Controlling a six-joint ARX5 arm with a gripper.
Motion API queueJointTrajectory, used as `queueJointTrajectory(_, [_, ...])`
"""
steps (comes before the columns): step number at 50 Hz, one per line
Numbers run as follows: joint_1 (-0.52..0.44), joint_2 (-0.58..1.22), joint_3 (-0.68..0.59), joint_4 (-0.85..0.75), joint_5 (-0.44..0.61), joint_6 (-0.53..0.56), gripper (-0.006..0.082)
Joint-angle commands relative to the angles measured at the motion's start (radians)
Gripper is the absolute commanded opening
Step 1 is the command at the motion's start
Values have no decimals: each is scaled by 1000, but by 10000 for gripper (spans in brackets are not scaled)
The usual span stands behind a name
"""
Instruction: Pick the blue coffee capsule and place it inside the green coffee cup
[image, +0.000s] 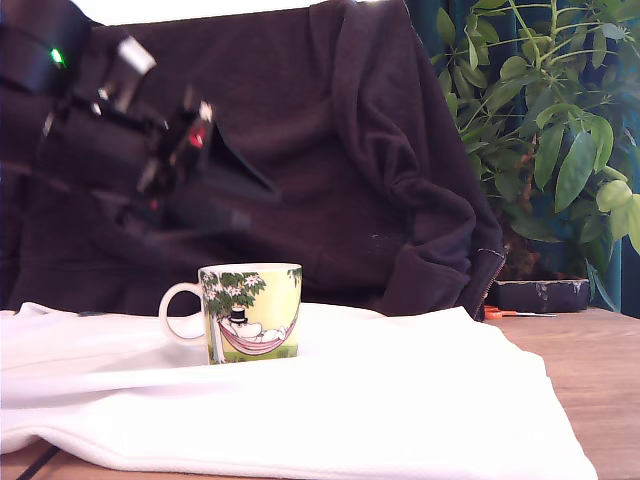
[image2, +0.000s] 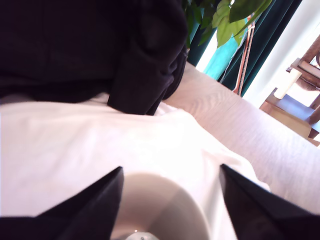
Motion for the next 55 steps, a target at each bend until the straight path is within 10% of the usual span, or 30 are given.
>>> queueJointTrajectory(1, [16,-72,10,-19,2,21,-24])
queueJointTrajectory(27, [71,-569,10,-587,-445,226,-19])
queueJointTrajectory(55, [287,-774,10,-853,-521,275,-19])
